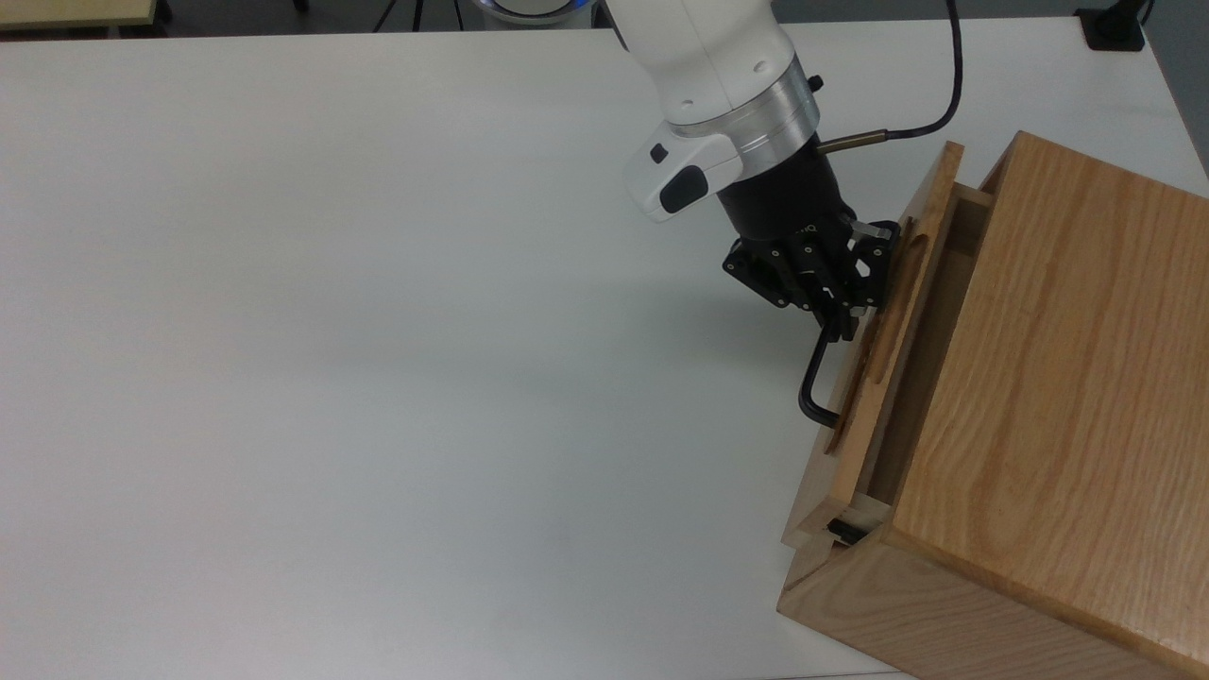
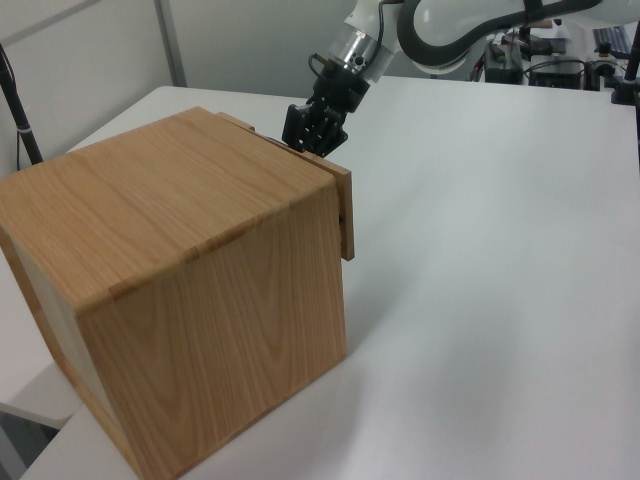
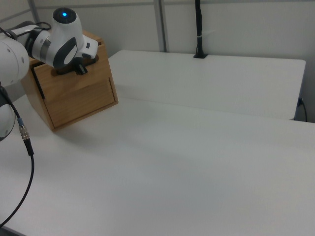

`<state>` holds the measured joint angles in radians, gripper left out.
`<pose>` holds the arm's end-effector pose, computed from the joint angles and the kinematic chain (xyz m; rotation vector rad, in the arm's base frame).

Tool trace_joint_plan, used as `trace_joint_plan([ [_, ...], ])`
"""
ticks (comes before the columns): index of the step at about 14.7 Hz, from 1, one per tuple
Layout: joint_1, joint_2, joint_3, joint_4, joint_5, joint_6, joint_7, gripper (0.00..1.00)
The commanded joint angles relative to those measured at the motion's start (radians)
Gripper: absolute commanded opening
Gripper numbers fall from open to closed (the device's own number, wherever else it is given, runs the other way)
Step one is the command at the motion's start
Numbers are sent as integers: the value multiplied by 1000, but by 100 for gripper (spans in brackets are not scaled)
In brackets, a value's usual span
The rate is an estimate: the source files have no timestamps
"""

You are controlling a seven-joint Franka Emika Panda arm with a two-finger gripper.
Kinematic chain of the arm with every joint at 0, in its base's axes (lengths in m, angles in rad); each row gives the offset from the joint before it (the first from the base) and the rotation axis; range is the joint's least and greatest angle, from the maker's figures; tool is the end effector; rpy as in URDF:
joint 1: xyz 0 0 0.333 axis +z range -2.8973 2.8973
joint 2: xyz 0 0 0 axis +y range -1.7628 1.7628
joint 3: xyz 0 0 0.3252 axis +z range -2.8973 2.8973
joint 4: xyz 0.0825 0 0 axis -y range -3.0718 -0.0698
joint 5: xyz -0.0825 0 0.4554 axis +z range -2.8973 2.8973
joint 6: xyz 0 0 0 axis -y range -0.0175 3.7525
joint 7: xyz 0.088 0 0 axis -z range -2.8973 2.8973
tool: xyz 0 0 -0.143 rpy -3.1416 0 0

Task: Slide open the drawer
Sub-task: 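Pull the handle away from the cabinet, sliding the drawer out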

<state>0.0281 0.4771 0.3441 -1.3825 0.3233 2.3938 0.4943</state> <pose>0.7860 0.2620 0.4767 -2.4530 0.4715 -0.4169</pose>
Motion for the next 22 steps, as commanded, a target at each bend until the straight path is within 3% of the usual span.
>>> trace_joint_plan([
  [1,-60,-87,-5,-72,-13,-33,-62,13],
  [17,-165,-179,-16,-90,-18,-337,-264,13],
  [22,-174,-201,-59,-90,-39,-419,-312,13],
])
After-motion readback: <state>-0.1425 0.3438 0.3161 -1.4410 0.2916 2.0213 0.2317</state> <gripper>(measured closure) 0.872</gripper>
